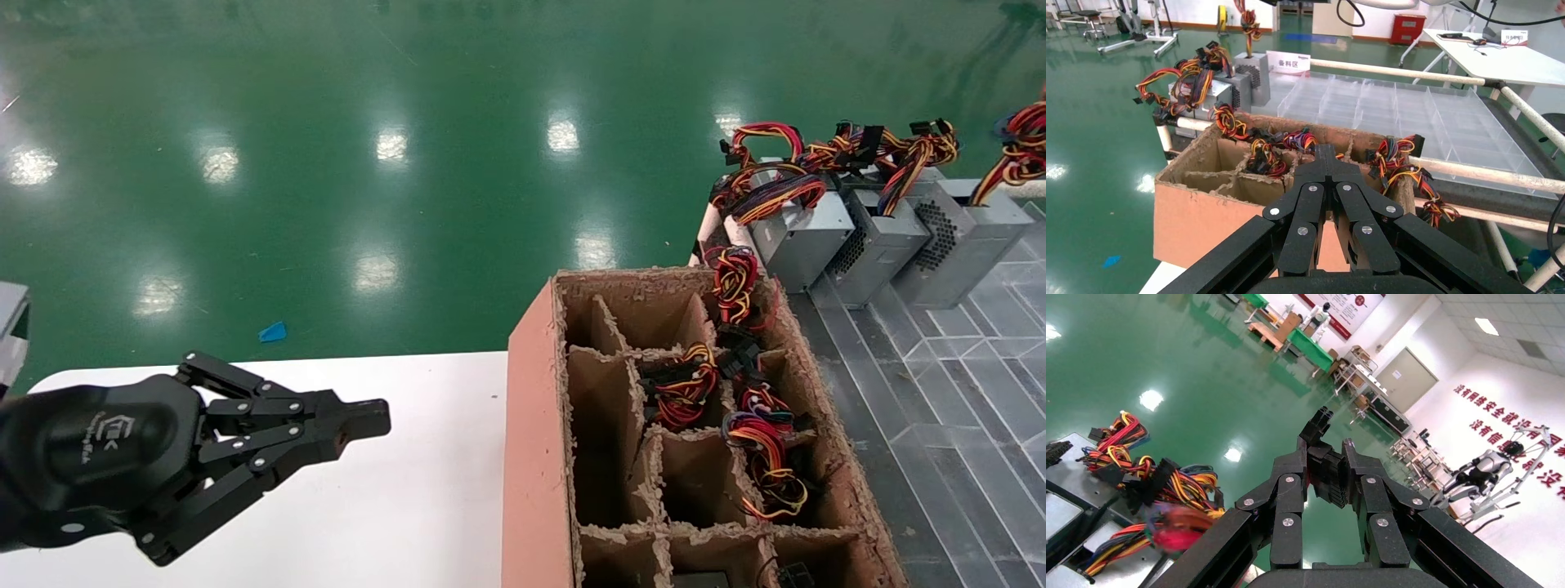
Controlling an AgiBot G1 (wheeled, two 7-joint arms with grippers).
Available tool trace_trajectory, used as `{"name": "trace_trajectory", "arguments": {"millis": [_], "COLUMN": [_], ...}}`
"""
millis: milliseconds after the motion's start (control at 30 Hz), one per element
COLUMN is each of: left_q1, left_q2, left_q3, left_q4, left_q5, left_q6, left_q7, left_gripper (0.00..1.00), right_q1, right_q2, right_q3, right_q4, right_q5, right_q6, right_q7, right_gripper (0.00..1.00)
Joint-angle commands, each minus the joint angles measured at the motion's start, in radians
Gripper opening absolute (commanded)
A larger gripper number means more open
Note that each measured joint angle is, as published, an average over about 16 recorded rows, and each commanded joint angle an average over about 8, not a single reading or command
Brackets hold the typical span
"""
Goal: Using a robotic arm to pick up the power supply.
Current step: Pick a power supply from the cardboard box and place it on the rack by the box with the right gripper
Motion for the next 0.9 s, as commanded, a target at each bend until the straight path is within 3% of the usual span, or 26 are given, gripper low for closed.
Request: {"name": "trace_trajectory", "arguments": {"millis": [33, 533, 567, 800, 900], "left_q1": [0.000, 0.000, 0.000, 0.000, 0.000], "left_q2": [0.000, 0.000, 0.000, 0.000, 0.000], "left_q3": [0.000, 0.000, 0.000, 0.000, 0.000], "left_q4": [0.000, 0.000, 0.000, 0.000, 0.000], "left_q5": [0.000, 0.000, 0.000, 0.000, 0.000], "left_q6": [0.000, 0.000, 0.000, 0.000, 0.000], "left_q7": [0.000, 0.000, 0.000, 0.000, 0.000], "left_gripper": [0.00, 0.00, 0.00, 0.00, 0.00], "right_q1": [0.000, -0.043, -0.046, -0.051, -0.050], "right_q2": [-0.005, -0.020, -0.021, -0.027, -0.026], "right_q3": [0.002, -0.006, -0.006, -0.003, -0.003], "right_q4": [0.002, -0.019, -0.019, -0.010, -0.005], "right_q5": [0.003, -0.009, -0.009, -0.004, -0.005], "right_q6": [0.001, 0.033, 0.034, 0.036, 0.036], "right_q7": [-0.001, 0.001, 0.003, 0.014, 0.016], "right_gripper": [0.00, 0.03, 0.11, 0.96, 1.00]}}
